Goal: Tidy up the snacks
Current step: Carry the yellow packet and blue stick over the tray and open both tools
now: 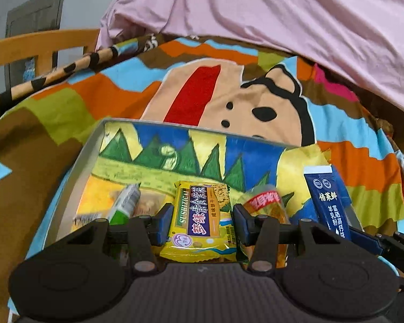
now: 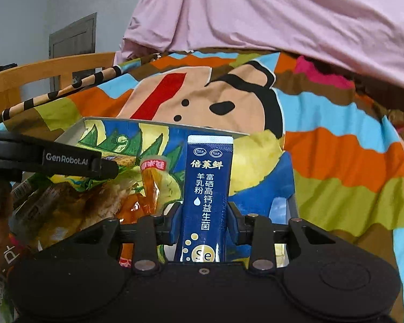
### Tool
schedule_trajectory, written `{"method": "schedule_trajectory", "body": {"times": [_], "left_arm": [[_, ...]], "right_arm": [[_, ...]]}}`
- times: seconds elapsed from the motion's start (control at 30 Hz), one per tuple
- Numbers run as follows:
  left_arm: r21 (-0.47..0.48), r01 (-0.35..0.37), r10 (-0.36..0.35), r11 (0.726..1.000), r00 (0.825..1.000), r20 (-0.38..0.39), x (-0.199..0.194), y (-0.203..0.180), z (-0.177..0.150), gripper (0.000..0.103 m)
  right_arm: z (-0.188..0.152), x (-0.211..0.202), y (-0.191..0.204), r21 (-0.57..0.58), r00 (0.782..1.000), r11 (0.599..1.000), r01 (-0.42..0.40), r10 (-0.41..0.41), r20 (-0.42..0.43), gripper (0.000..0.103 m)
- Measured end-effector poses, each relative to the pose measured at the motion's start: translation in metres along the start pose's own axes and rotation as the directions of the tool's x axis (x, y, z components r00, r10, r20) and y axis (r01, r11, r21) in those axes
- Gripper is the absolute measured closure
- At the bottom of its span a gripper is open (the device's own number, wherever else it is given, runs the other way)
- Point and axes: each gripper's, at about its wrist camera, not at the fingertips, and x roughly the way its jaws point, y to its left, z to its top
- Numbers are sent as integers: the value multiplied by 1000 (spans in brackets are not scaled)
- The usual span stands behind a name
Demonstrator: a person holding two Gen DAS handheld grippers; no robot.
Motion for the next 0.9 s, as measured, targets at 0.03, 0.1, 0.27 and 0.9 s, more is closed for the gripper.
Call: {"method": "schedule_trajectory", "body": {"times": [0.03, 0.1, 0.27, 0.9], "left_arm": [[2, -6, 6, 1000, 1000, -3, 0, 0, -1, 50], [4, -20, 20, 1000, 1000, -12, -1, 0, -1, 45], [9, -50, 50, 999, 999, -2, -12, -1, 2, 21], [2, -101, 97, 995, 969, 226, -158, 5, -7, 0]], "right_arm": [[-1, 0, 0, 0, 1000, 1000, -2, 2, -5, 65], [-2, 2, 0, -2, 1000, 1000, -7, 7, -19, 64], [0, -6, -2, 2, 1000, 1000, -6, 6, -5, 45], [19, -132, 6, -61, 975, 998, -23, 36, 219, 6]]}}
